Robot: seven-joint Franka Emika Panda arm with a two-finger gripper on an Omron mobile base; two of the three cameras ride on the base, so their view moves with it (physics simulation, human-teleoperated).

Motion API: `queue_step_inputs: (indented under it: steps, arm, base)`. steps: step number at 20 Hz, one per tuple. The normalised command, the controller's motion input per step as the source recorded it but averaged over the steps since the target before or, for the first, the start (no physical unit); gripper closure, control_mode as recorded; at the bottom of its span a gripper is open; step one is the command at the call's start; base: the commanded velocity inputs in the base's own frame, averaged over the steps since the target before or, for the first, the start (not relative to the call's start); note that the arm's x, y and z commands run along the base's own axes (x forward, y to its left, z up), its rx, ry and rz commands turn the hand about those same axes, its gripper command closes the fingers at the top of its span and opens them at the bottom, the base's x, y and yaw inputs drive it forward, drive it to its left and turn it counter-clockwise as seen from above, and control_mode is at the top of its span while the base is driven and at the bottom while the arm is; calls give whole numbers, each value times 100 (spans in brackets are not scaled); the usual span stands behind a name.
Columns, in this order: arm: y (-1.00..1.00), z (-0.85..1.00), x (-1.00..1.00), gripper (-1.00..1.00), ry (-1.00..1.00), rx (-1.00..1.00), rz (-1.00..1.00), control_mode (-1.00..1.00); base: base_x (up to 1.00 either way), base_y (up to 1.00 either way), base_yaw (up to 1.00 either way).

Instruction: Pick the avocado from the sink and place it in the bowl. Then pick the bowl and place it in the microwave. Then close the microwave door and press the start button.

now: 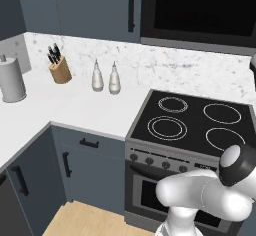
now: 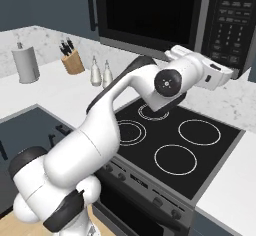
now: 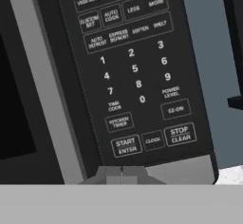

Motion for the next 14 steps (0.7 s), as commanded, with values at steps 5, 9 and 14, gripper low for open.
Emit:
queue_step_inputs:
  steps: [5, 9, 14]
  arm:
    - [-3, 0, 20, 100, 0, 0, 2, -100]
    - [-6, -1, 17, 100, 0, 0, 2, -100]
    - [-10, -2, 14, 100, 0, 0, 2, -100]
  base:
    - [0, 0, 0]
    - [0, 0, 0]
    - [0, 0, 0]
